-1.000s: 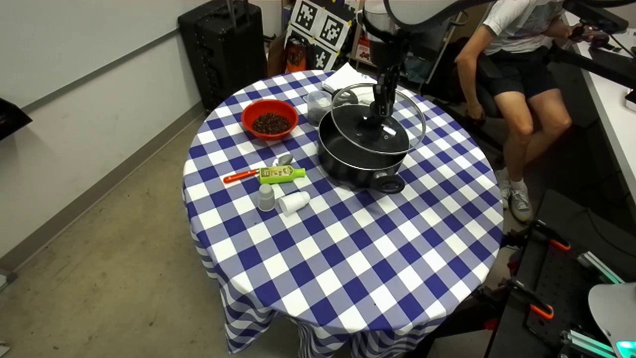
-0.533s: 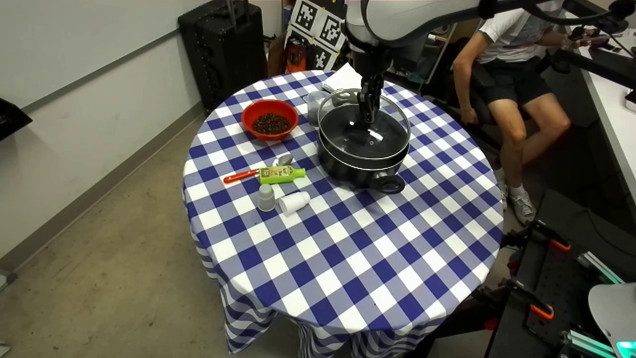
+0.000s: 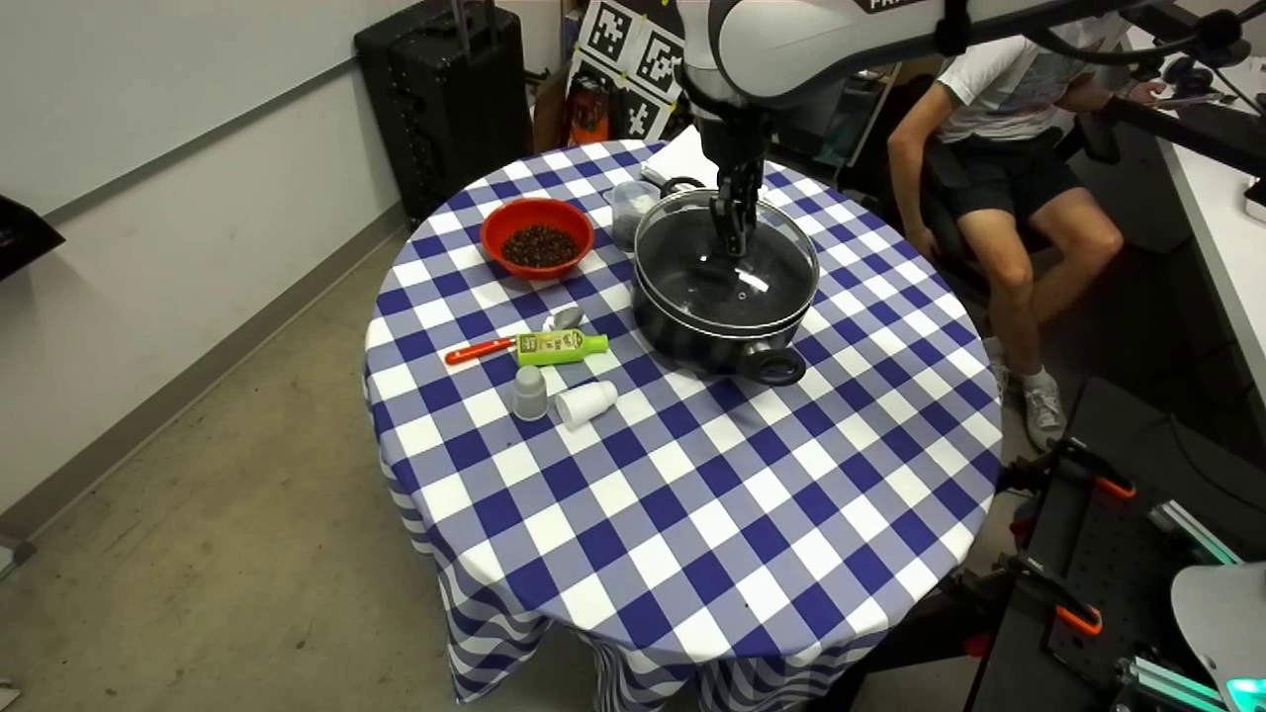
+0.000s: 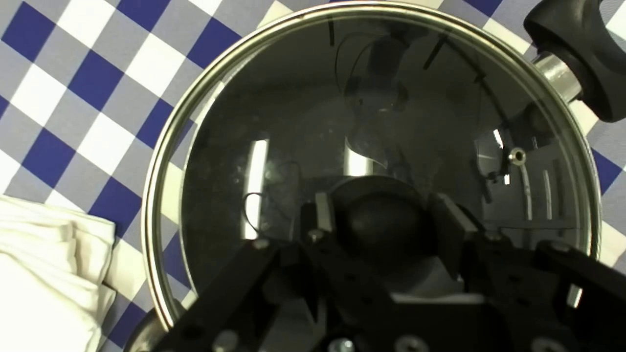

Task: Put the lid on the pot

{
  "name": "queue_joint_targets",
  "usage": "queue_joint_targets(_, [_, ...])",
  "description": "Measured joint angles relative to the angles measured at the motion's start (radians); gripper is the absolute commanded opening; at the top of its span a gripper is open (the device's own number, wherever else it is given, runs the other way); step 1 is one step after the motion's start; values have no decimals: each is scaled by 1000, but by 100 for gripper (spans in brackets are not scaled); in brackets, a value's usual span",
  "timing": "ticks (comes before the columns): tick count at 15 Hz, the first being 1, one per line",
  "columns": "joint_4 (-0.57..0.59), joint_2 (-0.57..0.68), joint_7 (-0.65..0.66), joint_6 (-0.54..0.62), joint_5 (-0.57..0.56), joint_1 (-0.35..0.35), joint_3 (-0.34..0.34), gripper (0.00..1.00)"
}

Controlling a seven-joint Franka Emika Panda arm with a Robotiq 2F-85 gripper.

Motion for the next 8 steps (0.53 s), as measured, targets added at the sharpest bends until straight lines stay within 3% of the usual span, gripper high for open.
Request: queue_joint_targets(8, [-1,3,0,-21,0,2,5,25])
